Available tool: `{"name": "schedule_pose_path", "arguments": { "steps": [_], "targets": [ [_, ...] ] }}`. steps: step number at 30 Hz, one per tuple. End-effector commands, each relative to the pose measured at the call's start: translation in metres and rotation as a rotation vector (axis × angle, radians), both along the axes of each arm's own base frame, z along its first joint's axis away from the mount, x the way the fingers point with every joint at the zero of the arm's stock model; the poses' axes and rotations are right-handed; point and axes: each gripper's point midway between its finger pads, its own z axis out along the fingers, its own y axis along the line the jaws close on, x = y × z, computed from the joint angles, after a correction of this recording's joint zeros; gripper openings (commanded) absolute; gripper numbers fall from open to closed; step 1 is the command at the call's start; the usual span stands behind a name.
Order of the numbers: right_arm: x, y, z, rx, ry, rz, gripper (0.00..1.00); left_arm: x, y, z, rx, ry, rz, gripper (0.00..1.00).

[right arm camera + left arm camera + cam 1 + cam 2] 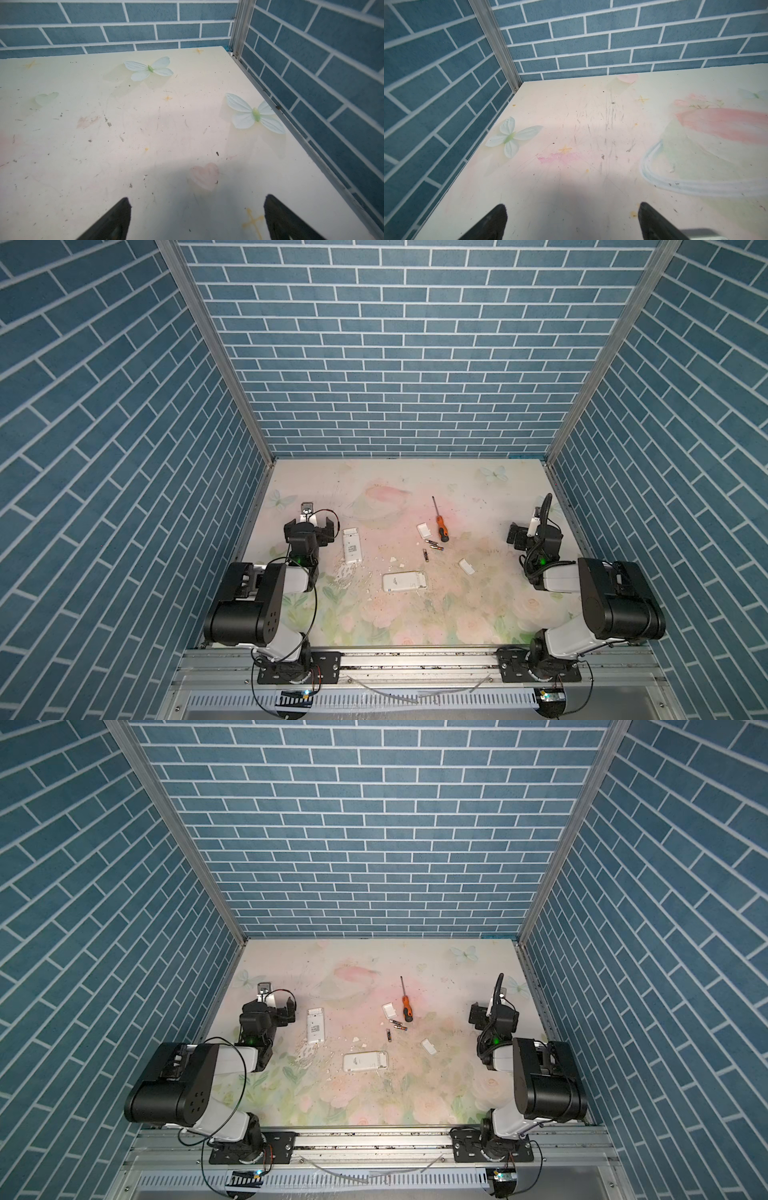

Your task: Unload the batteries from the remote control

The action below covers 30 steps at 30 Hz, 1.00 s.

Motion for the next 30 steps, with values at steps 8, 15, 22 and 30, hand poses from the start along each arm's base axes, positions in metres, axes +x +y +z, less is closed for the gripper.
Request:
{"name": "schedule_pose_path", "arguments": {
  "steps": [8, 15, 22, 30],
  "targets": [
    [0.0075, 0.0011, 0.0116, 0.006, -0.041, 0.006, 0.99, -0.0003, 0.0005, -0.0018, 0.001, 0.008, -0.004, 1.00],
    [0.0073, 0.0009, 0.0113, 0.007, -0.039, 0.005, 0.99, -0.0003, 0.0009, -0.0018, 0.002, 0.008, -0.003, 1.00],
    [0.0085, 0.0022, 0.0089, 0.013, -0.028, 0.012, 0.99, -0.0001, 0.0008, -0.0016, 0.001, 0.008, -0.004, 1.00],
    [0.0075, 0.0019, 0.0107, 0.009, -0.038, 0.013, 0.99, -0.0004, 0.0003, -0.0018, 0.001, 0.008, -0.005, 1.00]
  ]
}}
